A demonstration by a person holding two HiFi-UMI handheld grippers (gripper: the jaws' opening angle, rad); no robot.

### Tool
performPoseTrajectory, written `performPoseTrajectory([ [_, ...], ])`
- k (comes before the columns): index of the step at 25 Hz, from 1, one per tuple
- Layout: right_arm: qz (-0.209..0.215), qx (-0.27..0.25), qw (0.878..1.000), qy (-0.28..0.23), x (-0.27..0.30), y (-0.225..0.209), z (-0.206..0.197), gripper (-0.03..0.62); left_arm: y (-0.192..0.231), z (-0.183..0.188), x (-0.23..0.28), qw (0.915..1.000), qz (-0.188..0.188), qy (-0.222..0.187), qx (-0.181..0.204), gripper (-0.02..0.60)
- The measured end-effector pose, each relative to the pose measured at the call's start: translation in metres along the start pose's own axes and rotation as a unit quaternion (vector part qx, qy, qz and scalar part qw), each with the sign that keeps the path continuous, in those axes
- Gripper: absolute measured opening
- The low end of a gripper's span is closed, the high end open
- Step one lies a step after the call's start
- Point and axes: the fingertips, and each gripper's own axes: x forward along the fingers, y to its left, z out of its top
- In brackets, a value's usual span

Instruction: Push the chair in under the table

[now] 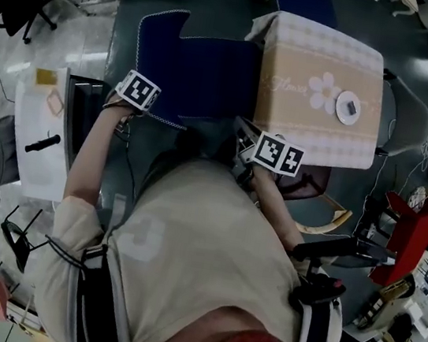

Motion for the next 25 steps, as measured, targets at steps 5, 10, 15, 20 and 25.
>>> performPoseTrajectory([
  [5, -0.002, 0.0, 1.0, -0.005, 0.005, 0.004, 0.0, 0.012, -0.004, -0.002, 0.0, 0.9999, -0.011, -0.003, -0.004, 0.135],
  [10, -0.004, 0.002, 1.0, -0.003, 0.007, -0.001, -0.001, 0.012, -0.01, -0.002, 0.005, 0.9999, -0.015, -0.001, -0.008, 0.135],
  [15, -0.006, 0.011, 1.0, -0.009, -0.001, -0.011, 0.001, 0.012, -0.017, 0.004, 0.009, 0.9999, -0.014, 0.005, -0.004, 0.135],
  [20, -0.007, 0.023, 1.0, -0.019, -0.003, -0.02, 0.003, 0.012, -0.015, 0.008, 0.012, 0.9999, -0.008, 0.009, -0.001, 0.135],
  [25, -0.005, 0.026, 1.0, -0.015, -0.004, -0.022, -0.001, 0.012, -0.013, 0.002, 0.01, 0.9998, -0.002, 0.017, -0.009, 0.135],
])
